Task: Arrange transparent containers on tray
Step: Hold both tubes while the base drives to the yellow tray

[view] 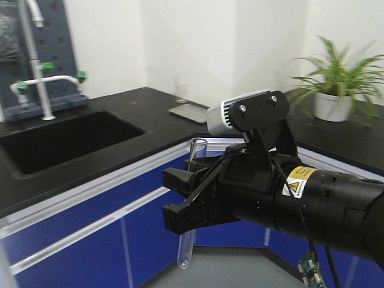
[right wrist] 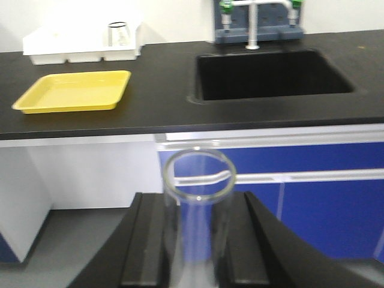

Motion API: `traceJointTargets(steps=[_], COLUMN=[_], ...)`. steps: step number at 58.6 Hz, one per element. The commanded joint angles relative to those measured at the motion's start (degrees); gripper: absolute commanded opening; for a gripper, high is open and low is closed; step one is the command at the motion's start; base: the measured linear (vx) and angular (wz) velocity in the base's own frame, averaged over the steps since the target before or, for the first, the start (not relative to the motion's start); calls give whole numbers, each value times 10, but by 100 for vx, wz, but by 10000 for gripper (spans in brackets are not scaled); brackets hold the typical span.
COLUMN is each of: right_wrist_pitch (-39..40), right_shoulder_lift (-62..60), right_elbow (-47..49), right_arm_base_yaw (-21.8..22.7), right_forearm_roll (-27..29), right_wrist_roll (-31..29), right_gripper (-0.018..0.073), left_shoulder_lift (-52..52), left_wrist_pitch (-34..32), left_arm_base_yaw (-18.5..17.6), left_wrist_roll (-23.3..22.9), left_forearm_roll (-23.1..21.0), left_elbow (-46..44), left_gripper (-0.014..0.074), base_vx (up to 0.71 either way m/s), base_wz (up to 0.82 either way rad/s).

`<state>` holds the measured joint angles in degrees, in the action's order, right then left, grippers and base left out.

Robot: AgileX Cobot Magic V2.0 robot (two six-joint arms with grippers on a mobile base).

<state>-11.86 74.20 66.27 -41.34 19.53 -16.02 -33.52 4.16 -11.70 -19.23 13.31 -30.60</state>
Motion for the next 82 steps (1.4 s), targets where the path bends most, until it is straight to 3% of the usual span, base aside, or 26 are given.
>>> traceJointTargets(steps=[1,82], right_wrist_pitch=[44,44], right_shoulder_lift=[-18,-18], right_elbow=[21,21], right_arm_base_yaw=[2,2], right_forearm_roll=[0,0], right_wrist_roll=[-3,-3], right_gripper=[206,207], left_shoulder_lift=[1,1], left_wrist_pitch=[-45,-45], left_arm_base_yaw=[-2,-2], left_wrist_roll=[-6,-6], left_forearm_roll=[-3,-3], left_elbow=[-17,-17], left_gripper=[134,134], base_vx=[8,17], base_wz=[62,58])
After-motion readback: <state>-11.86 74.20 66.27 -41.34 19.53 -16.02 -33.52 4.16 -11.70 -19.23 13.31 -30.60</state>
